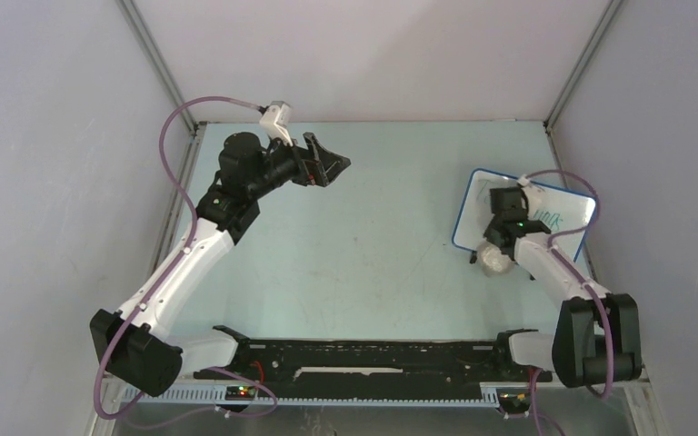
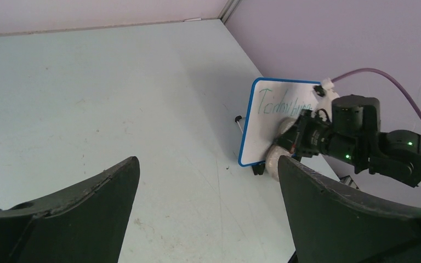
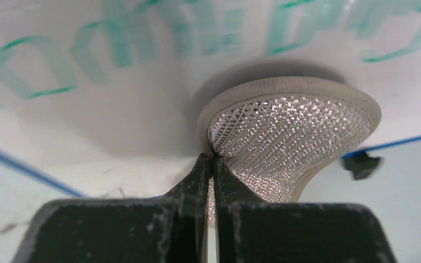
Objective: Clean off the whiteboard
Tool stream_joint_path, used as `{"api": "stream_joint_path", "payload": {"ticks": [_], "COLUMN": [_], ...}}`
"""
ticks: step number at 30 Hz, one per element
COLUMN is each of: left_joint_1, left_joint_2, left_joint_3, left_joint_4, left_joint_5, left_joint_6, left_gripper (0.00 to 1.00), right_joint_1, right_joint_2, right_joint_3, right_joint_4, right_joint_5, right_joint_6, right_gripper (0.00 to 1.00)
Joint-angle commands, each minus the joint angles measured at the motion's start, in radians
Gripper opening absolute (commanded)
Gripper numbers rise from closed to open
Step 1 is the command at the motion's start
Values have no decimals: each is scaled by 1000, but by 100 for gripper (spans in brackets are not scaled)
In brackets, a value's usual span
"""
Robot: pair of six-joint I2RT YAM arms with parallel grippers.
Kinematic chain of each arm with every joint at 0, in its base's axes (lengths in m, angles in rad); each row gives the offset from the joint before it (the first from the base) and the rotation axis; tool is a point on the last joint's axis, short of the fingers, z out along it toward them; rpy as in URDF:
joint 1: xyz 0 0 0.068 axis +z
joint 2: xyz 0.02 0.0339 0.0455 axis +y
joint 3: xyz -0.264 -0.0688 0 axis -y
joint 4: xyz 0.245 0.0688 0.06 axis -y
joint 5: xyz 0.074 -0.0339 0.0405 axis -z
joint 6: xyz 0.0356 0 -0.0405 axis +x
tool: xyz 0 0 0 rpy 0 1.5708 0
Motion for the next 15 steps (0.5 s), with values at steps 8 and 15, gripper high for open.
{"api": "stream_joint_path", "payload": {"ticks": [8, 15], "left_joint_1": [6, 10], "left_joint_2": [-5, -7], "left_joint_3": [-24, -24], "left_joint_4": [30, 35], "left_joint_5": [14, 20], "left_joint_6": [-8, -13], "left_gripper": [98, 98], "right_joint_1": [169, -14], "right_joint_2": [140, 21], "right_joint_3": [127, -12], "right_joint_4": [14, 14], "right_joint_5": [15, -35], "right_joint_6": [75, 29], "right_gripper": [0, 0]}}
